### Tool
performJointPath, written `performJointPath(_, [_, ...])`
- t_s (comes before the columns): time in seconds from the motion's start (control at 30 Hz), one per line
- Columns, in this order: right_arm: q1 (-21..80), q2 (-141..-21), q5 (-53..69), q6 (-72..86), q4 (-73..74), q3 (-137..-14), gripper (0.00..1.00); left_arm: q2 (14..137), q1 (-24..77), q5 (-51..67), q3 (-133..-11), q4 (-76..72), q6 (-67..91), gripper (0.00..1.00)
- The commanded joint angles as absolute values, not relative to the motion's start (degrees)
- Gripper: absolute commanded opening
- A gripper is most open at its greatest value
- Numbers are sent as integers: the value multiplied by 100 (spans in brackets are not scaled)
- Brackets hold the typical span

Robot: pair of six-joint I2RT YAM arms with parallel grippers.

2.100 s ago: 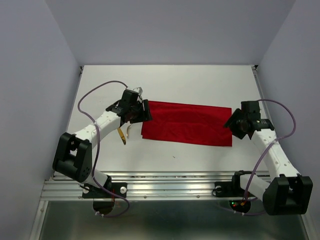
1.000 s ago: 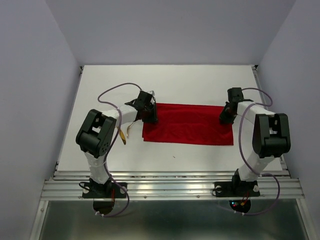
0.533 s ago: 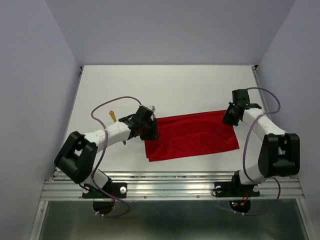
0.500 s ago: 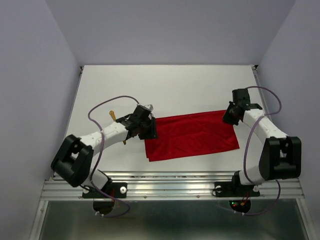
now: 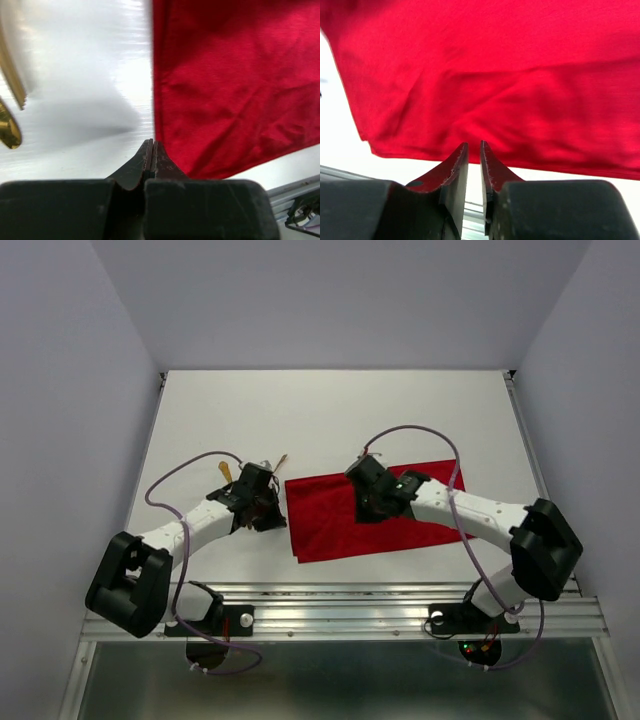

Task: Fold the napkin into a case and place the utensils inside
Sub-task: Smooth out the rectangle-folded napkin at the center of the board.

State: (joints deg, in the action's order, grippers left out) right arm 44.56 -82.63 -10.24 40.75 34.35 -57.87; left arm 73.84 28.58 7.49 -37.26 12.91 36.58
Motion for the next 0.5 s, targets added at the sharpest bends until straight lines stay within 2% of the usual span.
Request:
performJointPath(0.0, [5114,-8946,-1626,4465,3393,-6511,22,7339,2672,694,-3437,959,3867,0])
performJointPath(0.33, [5660,-10353,-1406,4052,3287,-8031,23,7243,2575,1177,-3147,677,3963,0])
performJointPath(0.47, [5854,-10407,-1205,4174,3200,-7999,25,7058,2584,1685,-2989,449,4078,0])
